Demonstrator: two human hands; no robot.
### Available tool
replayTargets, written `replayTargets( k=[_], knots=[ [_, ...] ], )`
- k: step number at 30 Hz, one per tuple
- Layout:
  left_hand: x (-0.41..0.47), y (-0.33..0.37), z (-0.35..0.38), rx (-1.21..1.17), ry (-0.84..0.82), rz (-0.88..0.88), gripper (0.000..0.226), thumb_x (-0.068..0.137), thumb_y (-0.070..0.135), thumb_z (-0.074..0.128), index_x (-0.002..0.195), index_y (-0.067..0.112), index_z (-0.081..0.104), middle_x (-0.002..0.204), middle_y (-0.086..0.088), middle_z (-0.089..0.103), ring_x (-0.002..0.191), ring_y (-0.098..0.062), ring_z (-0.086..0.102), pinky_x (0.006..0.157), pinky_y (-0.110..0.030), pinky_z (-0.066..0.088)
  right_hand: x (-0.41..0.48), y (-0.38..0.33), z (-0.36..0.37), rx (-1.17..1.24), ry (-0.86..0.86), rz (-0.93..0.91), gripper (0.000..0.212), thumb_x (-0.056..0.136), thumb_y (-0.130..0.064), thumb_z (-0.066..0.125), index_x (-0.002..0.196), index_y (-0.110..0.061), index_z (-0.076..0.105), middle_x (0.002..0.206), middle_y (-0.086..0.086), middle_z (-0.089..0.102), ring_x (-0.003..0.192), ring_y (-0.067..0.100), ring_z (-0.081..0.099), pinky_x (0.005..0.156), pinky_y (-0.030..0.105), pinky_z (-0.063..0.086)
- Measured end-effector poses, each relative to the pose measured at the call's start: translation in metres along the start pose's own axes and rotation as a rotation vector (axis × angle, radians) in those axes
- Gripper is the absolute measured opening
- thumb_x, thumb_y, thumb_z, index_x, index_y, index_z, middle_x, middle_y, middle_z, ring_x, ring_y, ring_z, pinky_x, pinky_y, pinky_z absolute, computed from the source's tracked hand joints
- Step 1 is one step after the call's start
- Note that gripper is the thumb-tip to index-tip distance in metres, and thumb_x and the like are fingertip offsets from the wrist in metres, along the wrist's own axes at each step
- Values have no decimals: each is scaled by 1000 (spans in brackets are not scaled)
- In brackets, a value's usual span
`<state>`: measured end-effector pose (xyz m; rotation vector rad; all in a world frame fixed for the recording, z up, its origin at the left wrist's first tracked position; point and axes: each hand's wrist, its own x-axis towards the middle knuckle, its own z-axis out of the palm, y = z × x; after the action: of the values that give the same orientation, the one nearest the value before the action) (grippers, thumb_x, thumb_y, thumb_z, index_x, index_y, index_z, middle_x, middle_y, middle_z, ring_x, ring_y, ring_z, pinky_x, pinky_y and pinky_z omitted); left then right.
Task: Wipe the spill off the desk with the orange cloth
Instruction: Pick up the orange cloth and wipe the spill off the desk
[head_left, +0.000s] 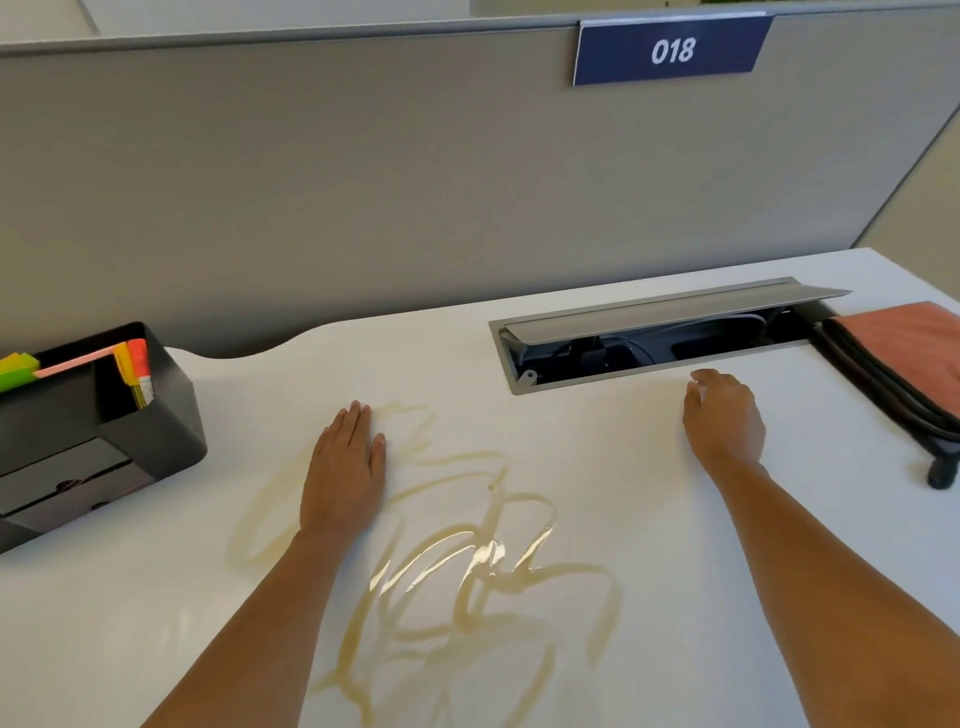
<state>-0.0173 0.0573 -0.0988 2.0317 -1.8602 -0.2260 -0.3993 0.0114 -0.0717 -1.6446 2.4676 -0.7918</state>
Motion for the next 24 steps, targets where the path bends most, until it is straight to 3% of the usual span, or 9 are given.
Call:
replayTargets(
  k=[12,17,21,24],
  knots=[
    [-1,0,-3,-15,16,-2,48,98,26,31,142,7,32,153,-7,29,142,-21,23,118,-34,14,71,82,-36,-247,153,232,43,87,-4,54,128,4,42,131,26,44,119,42,41,97,50,38],
    [1,-4,1,-2,22,4,48,98,27,32,141,7,35,152,-7,31,141,-22,26,117,-34,15,88,114,-42,-334,127,388,49,90,-20,54,129,6,39,133,30,40,121,45,38,100,51,34],
    [3,-9,4,7,20,9,49,97,30,32,142,9,34,152,-6,30,141,-22,25,117,-35,16,96,126,-42,-394,112,395,53,94,-27,50,133,5,36,129,33,45,117,48,42,99,52,34],
    [2,-7,5,-10,28,-4,49,97,30,33,142,10,34,152,-4,31,141,-21,26,117,-33,15,99,134,-45,-488,125,366,48,90,-12,54,131,8,39,123,35,50,114,49,43,97,50,37]
  ],
)
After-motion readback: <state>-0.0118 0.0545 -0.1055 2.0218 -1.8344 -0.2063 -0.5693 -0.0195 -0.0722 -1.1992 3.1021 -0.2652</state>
